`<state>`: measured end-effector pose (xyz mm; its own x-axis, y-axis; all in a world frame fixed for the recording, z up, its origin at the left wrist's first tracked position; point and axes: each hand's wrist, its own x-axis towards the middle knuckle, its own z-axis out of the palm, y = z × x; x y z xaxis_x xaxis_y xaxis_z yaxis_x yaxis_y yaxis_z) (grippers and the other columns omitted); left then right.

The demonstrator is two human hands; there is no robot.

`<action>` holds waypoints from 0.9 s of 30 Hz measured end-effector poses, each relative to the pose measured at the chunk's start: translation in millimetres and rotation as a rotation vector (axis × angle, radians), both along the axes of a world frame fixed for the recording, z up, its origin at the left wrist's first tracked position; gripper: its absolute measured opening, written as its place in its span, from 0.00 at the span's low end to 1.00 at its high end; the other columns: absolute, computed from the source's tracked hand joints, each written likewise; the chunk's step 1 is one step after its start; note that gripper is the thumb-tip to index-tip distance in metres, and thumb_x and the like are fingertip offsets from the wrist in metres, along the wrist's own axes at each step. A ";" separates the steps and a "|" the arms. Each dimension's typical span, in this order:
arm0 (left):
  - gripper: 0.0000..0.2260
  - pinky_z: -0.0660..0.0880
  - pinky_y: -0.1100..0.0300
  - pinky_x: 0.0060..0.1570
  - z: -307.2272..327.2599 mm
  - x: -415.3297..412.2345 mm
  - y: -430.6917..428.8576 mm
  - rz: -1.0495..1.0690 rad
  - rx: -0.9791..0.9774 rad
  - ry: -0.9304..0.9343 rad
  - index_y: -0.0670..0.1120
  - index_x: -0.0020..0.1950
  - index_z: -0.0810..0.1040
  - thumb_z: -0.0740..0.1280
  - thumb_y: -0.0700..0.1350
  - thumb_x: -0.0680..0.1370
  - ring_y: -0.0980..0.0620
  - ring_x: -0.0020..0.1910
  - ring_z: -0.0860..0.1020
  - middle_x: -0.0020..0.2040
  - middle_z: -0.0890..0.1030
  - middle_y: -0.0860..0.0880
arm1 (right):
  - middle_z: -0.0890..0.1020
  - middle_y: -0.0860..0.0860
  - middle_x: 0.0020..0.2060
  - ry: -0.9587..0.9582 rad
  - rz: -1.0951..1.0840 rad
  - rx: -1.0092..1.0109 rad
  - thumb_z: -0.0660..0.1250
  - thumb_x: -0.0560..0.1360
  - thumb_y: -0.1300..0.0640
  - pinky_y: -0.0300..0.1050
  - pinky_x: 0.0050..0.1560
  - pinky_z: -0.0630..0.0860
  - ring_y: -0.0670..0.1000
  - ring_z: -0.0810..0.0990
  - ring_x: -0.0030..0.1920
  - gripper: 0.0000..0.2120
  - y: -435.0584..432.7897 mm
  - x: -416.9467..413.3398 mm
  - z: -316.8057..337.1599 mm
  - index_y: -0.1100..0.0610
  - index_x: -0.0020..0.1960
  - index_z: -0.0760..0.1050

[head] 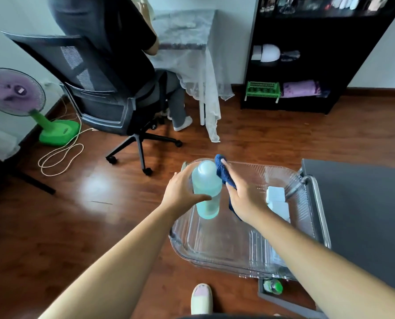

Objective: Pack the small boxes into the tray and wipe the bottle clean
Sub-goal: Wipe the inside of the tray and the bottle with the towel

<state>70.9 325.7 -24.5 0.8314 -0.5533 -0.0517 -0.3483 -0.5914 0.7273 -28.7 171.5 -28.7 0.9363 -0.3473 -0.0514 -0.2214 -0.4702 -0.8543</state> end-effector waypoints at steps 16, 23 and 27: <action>0.32 0.66 0.64 0.43 1.7 -4.9 -29.1 -0.005 0.050 -0.067 0.56 0.62 0.71 0.77 0.54 0.60 0.59 0.48 0.70 0.50 0.73 0.61 | 0.56 0.63 0.76 0.059 0.040 -0.605 0.57 0.75 0.73 0.46 0.55 0.73 0.60 0.75 0.63 0.31 25.4 -30.4 22.5 0.59 0.76 0.57; 0.32 0.74 0.60 0.45 0.3 -15.0 -35.9 0.060 0.025 -0.046 0.55 0.59 0.71 0.75 0.59 0.58 0.58 0.47 0.73 0.51 0.76 0.59 | 0.77 0.68 0.60 0.047 0.065 -0.629 0.73 0.61 0.76 0.50 0.35 0.79 0.66 0.83 0.42 0.25 8.6 -32.6 24.0 0.64 0.57 0.79; 0.31 0.69 0.63 0.45 -1.1 -13.7 -36.5 0.047 0.060 -0.062 0.54 0.60 0.71 0.75 0.59 0.60 0.57 0.48 0.72 0.51 0.75 0.58 | 0.80 0.69 0.53 0.083 0.150 -0.611 0.72 0.57 0.78 0.47 0.29 0.77 0.64 0.83 0.35 0.26 18.8 -35.4 28.0 0.65 0.53 0.81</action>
<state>57.2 289.2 -25.6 0.8589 -0.5111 -0.0311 -0.3627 -0.6501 0.6677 -64.2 190.3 -0.7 0.9785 -0.2022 0.0404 -0.1690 -0.8987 -0.4046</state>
